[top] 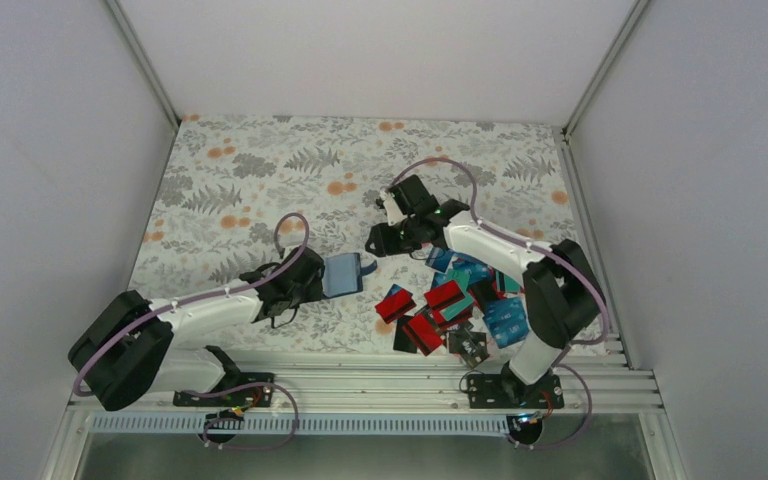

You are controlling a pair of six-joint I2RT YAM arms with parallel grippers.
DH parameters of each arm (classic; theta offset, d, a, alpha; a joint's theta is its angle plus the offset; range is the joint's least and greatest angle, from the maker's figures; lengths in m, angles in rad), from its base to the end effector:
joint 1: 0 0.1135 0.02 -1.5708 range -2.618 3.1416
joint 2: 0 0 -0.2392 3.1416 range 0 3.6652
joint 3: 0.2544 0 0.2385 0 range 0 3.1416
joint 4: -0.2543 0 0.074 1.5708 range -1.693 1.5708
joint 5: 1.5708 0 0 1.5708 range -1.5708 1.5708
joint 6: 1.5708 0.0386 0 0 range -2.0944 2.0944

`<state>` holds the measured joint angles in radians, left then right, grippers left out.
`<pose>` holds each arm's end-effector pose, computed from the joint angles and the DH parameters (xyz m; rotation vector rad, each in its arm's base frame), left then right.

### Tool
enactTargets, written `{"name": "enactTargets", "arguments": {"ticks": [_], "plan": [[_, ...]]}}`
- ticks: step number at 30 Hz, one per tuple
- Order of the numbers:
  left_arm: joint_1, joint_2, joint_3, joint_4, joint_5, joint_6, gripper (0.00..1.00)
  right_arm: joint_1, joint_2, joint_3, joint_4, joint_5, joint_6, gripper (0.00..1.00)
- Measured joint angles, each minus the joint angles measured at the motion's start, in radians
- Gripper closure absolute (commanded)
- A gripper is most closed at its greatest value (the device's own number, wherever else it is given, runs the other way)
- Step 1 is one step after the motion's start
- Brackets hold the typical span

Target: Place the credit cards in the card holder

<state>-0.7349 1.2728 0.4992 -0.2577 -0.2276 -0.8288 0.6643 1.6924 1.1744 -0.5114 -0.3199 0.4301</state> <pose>0.1647 -0.1372 0.1281 -0.2031 2.5805 -0.2943 0.2573 0.2169 0.1940 -0.4419 2.7066 0.7731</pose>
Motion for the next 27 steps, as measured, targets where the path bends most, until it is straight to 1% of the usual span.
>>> {"name": "enactTargets", "arguments": {"ticks": [3, 4, 7, 11, 13, 16, 19, 24, 25, 27], "plan": [[0.0, 0.005, 0.0, 0.015, 0.016, 0.01, 0.92, 0.006, -0.048, 0.003, 0.0, -0.05, 0.001, 0.46], [0.0, 0.006, 0.0, 0.02, 0.021, 0.012, 0.92, 0.008, -0.062, 0.004, 0.005, -0.074, 0.002, 0.49], [0.0, 0.008, 0.0, 0.035, 0.035, 0.018, 0.92, 0.023, -0.073, 0.004, 0.039, -0.151, 0.01, 0.6], [0.0, 0.014, 0.001, 0.048, 0.048, 0.029, 0.93, 0.048, -0.04, 0.003, 0.108, -0.25, 0.031, 0.76], [0.0, 0.016, 0.002, 0.052, 0.052, 0.032, 0.93, 0.056, 0.005, 0.003, 0.136, -0.274, 0.04, 0.82], [0.0, 0.016, 0.002, 0.058, 0.058, 0.032, 0.93, 0.06, 0.081, 0.003, 0.157, -0.284, 0.05, 0.89], [0.0, 0.016, 0.002, 0.067, 0.068, 0.033, 0.93, 0.061, 0.148, 0.003, 0.171, -0.29, 0.053, 0.92], [0.0, 0.013, -0.007, 0.093, 0.085, 0.038, 0.93, 0.076, 0.244, 0.003, 0.193, -0.305, 0.053, 0.94], [0.0, 0.01, -0.011, 0.096, 0.087, 0.04, 0.92, 0.079, 0.256, 0.003, 0.196, -0.305, 0.052, 0.94], [0.002, -0.003, -0.02, 0.099, 0.091, 0.045, 0.88, 0.082, 0.273, 0.003, 0.201, -0.294, 0.049, 0.95]]}}
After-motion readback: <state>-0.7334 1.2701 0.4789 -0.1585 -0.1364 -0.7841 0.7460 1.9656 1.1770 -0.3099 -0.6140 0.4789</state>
